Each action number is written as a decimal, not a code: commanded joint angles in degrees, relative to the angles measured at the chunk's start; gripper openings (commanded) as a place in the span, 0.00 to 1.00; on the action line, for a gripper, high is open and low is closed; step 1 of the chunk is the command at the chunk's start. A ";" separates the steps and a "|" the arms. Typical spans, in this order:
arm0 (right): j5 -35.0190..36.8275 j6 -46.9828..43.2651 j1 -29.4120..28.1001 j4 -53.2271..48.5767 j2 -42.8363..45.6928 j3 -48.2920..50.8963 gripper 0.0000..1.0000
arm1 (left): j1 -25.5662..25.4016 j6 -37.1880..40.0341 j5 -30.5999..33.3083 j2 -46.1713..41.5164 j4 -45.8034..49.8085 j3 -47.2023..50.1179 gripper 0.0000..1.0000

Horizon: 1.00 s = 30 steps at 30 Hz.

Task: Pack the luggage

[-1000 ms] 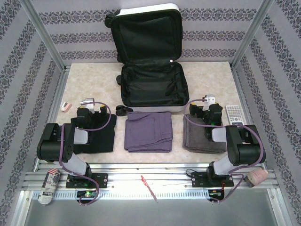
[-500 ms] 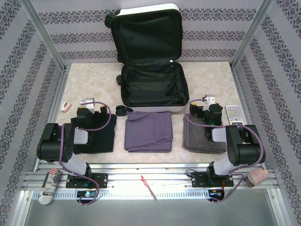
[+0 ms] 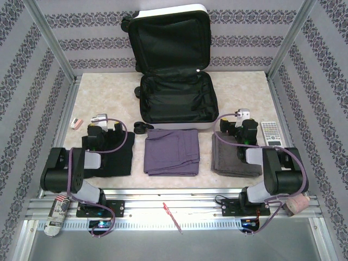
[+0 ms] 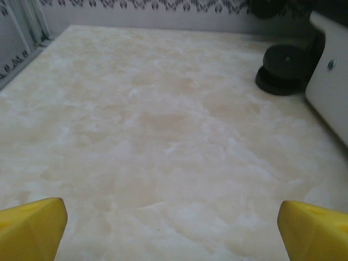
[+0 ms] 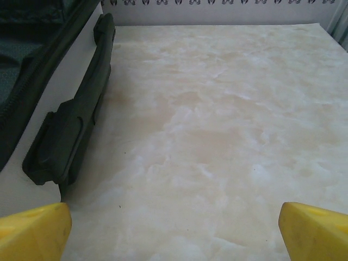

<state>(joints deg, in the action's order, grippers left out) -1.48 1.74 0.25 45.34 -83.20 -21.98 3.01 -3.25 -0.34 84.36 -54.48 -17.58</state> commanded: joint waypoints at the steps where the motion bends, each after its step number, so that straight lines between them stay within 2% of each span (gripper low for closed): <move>1: 2.73 1.08 0.21 -5.88 6.54 -2.22 0.98 | -0.62 -1.33 4.81 -9.93 9.12 -2.30 0.99; 3: 4.89 1.20 -0.37 -10.04 10.85 -3.33 0.98 | -0.63 -7.40 10.58 -17.11 22.47 -7.11 0.99; 5: 5.63 1.99 -0.92 -14.21 14.91 -5.03 0.98 | -0.63 -10.39 12.26 -21.54 34.10 -13.26 0.99; 7: 6.49 4.09 -1.45 -21.78 18.22 -8.64 0.98 | -0.71 -12.22 11.11 -23.85 42.12 -18.82 0.99; 10: 6.10 7.88 -2.35 -34.81 20.56 -16.35 0.98 | -1.80 -16.91 9.93 -26.42 48.99 -23.91 0.99; 12: 3.38 10.41 -3.25 -41.42 21.33 -19.55 0.98 | -2.75 -20.75 8.15 -27.31 56.37 -28.11 0.99; 17: -4.37 16.01 -7.60 -46.52 22.62 -19.65 0.98 | -7.75 -31.99 7.15 -27.70 75.04 -34.03 1.00; 23: -8.64 25.20 -16.61 -52.36 21.43 -15.38 0.93 | -20.23 -41.26 5.21 -29.00 87.67 -30.59 0.98; 27: -8.33 31.78 -23.98 -52.85 20.23 -11.25 0.90 | -27.24 -48.33 1.56 -27.80 88.79 -25.14 0.92; 30: -7.70 35.36 -27.29 -53.47 18.68 -9.73 0.87 | -31.34 -51.76 0.54 -26.03 87.26 -21.62 0.90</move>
<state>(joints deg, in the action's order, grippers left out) -8.71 30.61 -25.28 -6.07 -63.66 -33.10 -25.58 -48.03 2.17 57.28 29.39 -41.50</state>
